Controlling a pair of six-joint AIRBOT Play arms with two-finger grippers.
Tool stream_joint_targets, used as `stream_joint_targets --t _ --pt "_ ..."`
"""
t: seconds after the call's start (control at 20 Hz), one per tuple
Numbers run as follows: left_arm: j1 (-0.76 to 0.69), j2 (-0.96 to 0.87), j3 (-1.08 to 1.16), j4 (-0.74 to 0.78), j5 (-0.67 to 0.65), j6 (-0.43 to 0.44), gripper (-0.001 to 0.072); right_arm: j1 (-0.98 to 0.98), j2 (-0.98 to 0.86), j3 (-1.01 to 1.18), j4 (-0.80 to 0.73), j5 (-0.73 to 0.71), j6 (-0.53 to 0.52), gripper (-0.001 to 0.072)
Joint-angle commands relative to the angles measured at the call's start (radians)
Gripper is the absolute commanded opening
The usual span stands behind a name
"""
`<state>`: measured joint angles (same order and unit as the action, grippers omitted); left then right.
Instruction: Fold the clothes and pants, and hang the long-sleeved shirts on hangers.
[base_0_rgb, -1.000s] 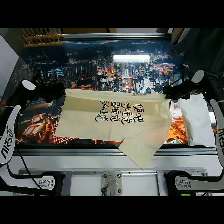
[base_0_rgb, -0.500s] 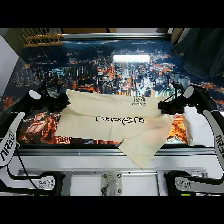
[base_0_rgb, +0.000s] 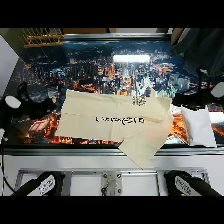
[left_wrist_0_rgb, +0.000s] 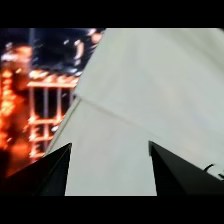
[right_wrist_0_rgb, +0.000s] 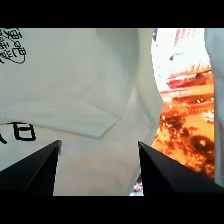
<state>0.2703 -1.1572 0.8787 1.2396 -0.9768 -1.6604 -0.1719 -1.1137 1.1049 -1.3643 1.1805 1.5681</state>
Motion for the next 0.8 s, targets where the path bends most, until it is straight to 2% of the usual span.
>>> stream_joint_targets --t 0.0,0.1,0.3,0.6,0.75 --pt "0.076 0.155 -0.221 0.093 -0.025 -0.072 0.0505 -0.013 0.133 0.001 0.014 0.021 0.0 0.0529" --pt "0.113 0.199 -0.341 0.071 0.009 -0.102 0.0505 -0.013 0.155 0.001 0.014 0.021 0.0 0.0529" --pt "0.143 0.214 -0.473 -0.031 0.069 -0.092 0.0505 -0.013 0.155 0.001 0.029 0.021 0.0 0.0529" --pt "0.143 0.213 -0.518 -0.178 0.22 -0.078 0.0504 -0.013 0.154 0.001 0.044 0.021 0.0 0.0528" --pt "0.143 0.18 -0.518 -0.196 0.234 -0.074 0.0504 -0.013 0.154 0.001 0.044 0.021 0.0 0.0527"
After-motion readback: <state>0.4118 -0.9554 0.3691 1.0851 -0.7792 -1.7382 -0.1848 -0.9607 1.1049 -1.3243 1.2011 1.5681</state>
